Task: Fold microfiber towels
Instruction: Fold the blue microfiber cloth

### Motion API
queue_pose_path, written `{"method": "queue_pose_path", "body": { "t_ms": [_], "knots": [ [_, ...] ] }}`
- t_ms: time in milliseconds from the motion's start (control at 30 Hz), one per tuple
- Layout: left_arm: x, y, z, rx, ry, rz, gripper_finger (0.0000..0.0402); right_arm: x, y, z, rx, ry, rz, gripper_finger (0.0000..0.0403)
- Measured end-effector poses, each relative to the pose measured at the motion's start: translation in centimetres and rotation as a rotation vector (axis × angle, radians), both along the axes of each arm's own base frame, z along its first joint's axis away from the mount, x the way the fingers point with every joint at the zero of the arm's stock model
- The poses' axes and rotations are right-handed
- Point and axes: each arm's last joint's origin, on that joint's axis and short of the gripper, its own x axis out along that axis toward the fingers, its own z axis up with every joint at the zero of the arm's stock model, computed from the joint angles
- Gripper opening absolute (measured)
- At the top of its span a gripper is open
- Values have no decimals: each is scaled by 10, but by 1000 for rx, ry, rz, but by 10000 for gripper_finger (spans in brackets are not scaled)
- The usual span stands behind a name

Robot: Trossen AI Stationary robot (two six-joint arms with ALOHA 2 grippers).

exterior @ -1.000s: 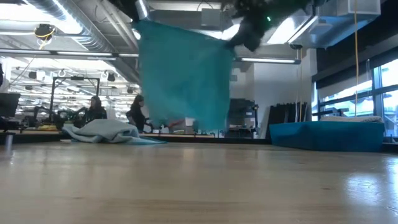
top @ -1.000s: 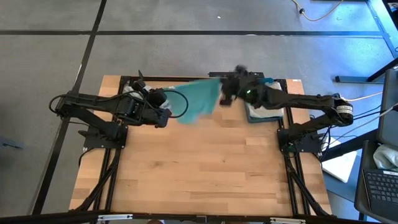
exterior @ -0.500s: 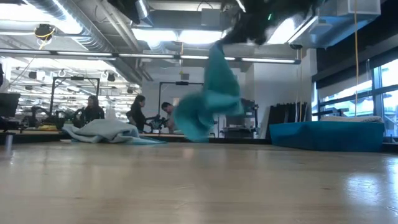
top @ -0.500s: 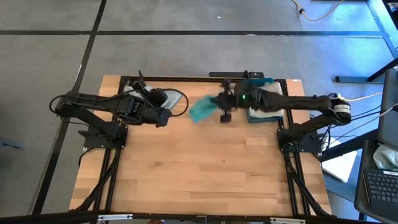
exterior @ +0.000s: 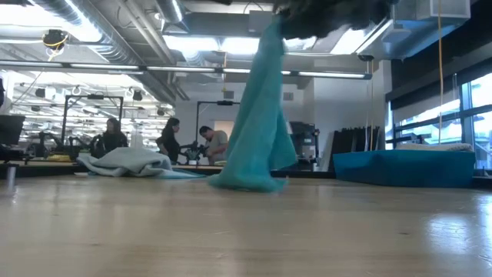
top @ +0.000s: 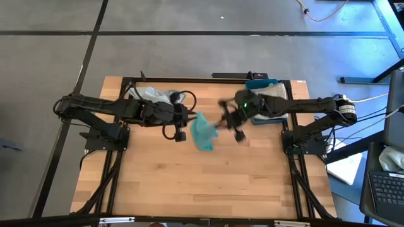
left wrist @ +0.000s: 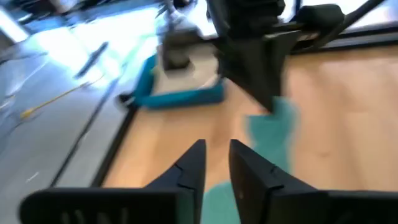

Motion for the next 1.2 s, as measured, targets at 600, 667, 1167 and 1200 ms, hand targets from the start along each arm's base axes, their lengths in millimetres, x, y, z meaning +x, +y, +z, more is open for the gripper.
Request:
{"method": "queue_pose_path", "body": {
  "t_ms": [600,667,1167,1200],
  "knots": [
    [52,39,-121,-240,105,-120,142,-47,36,-44,69,770,-591,7],
    [60,45,-138,-236,138,-98,142,-52,46,-48,125,839,-596,7],
    [125,75,-168,-513,-172,-623,142,-51,102,-33,126,750,-476,7],
    [130,76,-172,-517,-179,-655,142,-50,105,-31,125,721,-455,7]
  ]
}}
